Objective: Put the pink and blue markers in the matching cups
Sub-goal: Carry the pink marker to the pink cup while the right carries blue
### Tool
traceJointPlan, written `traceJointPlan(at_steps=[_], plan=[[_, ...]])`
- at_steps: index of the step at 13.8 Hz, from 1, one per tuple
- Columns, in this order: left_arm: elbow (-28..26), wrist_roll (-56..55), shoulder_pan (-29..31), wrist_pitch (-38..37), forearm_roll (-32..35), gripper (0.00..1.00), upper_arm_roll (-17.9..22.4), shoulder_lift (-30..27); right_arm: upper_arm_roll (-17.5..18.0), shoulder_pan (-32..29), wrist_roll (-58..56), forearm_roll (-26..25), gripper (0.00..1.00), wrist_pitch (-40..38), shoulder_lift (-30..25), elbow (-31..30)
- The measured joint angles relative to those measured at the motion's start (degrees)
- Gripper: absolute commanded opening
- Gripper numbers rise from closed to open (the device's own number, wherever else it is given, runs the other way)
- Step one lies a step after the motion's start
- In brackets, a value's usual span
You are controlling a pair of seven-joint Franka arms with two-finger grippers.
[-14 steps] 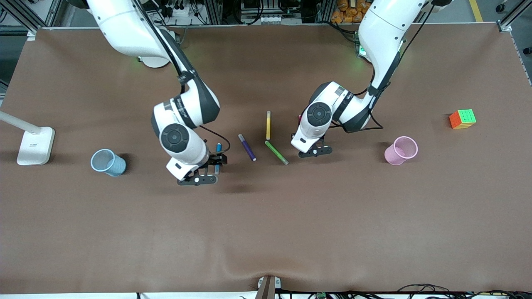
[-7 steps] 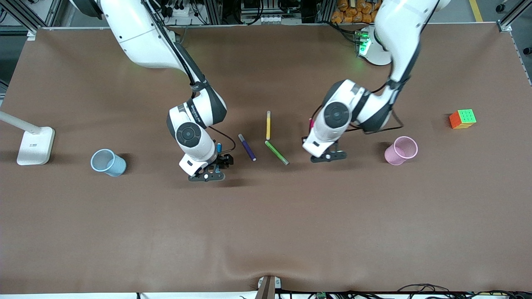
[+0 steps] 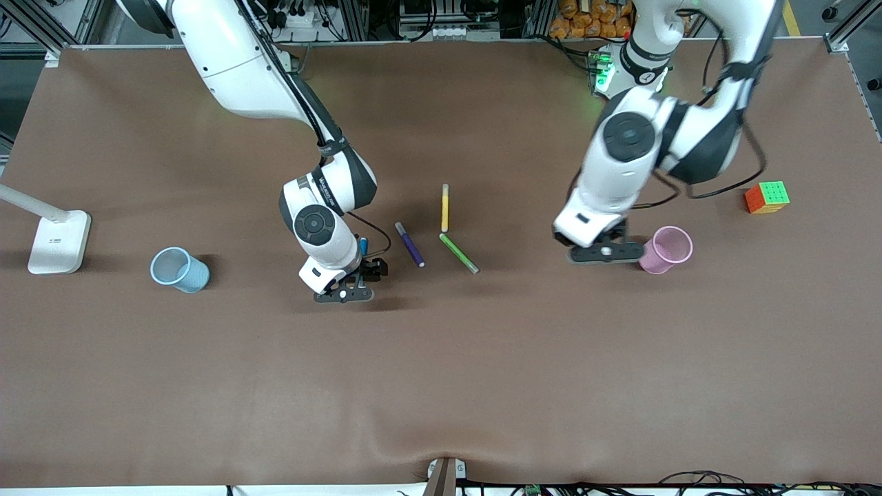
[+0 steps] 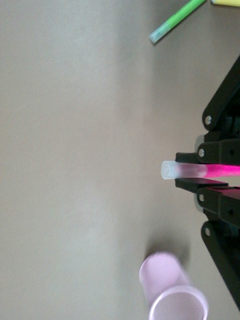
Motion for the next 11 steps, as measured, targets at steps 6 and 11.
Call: traceJointPlan(at_steps=[6, 11], plan=[[-7.0, 11.8, 9.7, 8.6, 4.0, 0.00, 0.0, -5.6, -0.2, 0.0, 0.0, -0.2, 0.00, -0.1, -0.2, 0.0], [-15.6, 23.6, 18.9, 24.0, 7.6, 0.00, 0.0, -6.0, -0.4, 0.0, -0.8, -0.9, 0.00, -2.3, -1.1, 0.5]])
